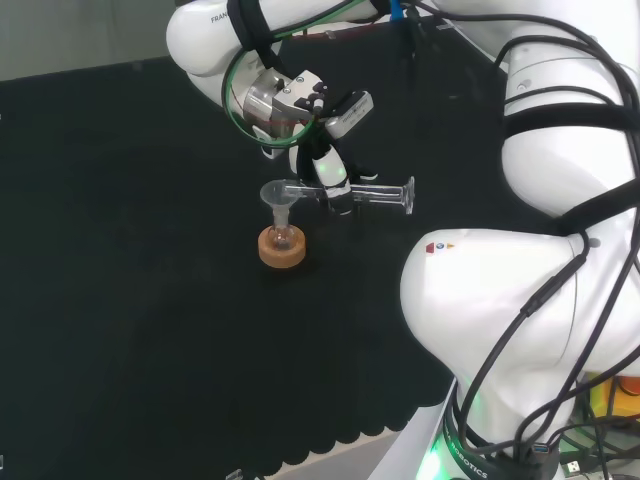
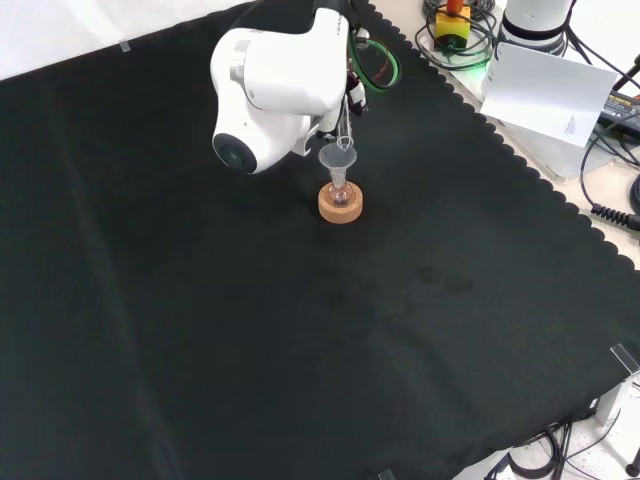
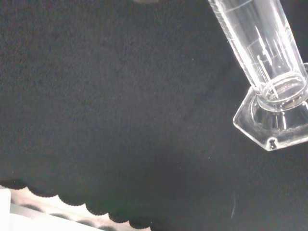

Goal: Pour the water from the graduated cylinder into the round-bottom flask.

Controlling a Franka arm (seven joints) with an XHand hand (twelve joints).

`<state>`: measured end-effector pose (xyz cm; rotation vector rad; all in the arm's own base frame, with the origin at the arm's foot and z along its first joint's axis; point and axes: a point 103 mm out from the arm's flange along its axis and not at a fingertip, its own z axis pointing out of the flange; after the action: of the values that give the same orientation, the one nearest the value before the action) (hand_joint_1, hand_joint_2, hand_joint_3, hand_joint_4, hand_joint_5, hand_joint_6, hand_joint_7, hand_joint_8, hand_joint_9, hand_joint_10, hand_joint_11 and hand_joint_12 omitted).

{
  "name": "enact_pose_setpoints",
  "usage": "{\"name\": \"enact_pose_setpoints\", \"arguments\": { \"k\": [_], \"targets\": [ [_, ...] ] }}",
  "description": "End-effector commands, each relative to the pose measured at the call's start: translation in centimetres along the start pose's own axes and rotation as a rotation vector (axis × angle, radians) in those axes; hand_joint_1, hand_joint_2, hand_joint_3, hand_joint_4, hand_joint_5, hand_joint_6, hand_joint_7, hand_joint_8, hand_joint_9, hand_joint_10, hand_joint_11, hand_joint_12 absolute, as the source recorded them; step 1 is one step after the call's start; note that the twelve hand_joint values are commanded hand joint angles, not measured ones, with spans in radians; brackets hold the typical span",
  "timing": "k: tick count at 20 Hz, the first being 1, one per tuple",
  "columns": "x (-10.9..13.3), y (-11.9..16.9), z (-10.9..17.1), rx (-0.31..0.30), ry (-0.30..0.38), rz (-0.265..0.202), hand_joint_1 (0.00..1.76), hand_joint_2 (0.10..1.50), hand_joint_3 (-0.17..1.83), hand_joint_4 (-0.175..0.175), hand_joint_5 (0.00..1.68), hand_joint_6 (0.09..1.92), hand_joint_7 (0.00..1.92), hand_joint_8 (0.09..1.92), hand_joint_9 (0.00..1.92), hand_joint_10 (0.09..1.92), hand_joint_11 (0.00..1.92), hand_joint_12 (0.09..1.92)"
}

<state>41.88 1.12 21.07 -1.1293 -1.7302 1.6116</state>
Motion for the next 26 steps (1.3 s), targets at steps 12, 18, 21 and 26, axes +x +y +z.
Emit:
{"name": "enact_pose_setpoints", "arguments": {
  "k": [12,18,21,26],
  "targets": [
    [-1.4,-0.4,0.8,0.027,0.018,-0.019,1.14,1.12,-0.01,-0.141,0.99,1.00,1.30,0.29,1.51,0.09,1.39,0.67],
    [-1.0,-0.2,0.4,0.037,0.010,-0.020,1.14,1.12,-0.01,-0.142,0.99,1.00,1.30,0.28,1.51,0.09,1.39,0.67],
    [-0.7,-0.1,0.3,0.043,-0.004,-0.018,1.14,1.12,-0.01,-0.142,0.99,1.00,1.30,0.28,1.51,0.09,1.39,0.67],
    [-1.0,-0.2,0.4,0.049,-0.008,-0.015,1.14,1.12,-0.01,-0.143,0.99,1.00,1.30,0.28,1.51,0.09,1.39,0.67]
  ]
}}
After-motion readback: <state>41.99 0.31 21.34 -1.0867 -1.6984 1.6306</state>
